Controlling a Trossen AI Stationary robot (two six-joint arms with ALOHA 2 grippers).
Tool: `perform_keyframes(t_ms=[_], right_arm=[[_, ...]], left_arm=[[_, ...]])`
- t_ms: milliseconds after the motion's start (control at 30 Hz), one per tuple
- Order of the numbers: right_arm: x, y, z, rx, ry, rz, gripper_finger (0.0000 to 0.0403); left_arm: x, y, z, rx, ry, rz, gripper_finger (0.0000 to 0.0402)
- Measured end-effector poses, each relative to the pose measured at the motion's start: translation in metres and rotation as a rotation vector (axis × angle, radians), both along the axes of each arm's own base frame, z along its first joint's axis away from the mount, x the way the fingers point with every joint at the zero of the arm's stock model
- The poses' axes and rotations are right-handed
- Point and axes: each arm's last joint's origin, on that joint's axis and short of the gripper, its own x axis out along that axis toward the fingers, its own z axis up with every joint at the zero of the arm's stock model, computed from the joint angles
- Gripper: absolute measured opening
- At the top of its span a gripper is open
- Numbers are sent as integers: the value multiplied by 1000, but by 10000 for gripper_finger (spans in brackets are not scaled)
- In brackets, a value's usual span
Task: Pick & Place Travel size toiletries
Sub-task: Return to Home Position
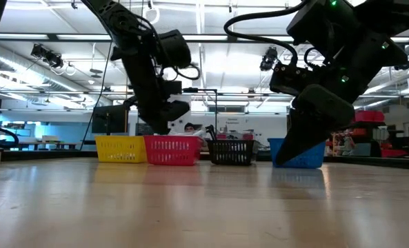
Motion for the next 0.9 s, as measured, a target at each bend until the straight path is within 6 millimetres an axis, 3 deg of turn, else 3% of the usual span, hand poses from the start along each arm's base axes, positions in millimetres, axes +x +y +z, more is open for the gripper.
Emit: perform_keyframes(t_ms=[167,667,767,900], right_arm=[[0,0,0,0,0,0,99],[0,0,0,0,0,0,99],[0,0,0,0,0,0,99],[1,0,2,-25,-12,40,99]], left_arm=[[-7,-3,-11,-45,22,-1,8],[3,-29,-10,-95,-23,-130,4],[1,-33,0,-55,-36,-140,7],[-9,-37,31,-10,-98,-164,12]])
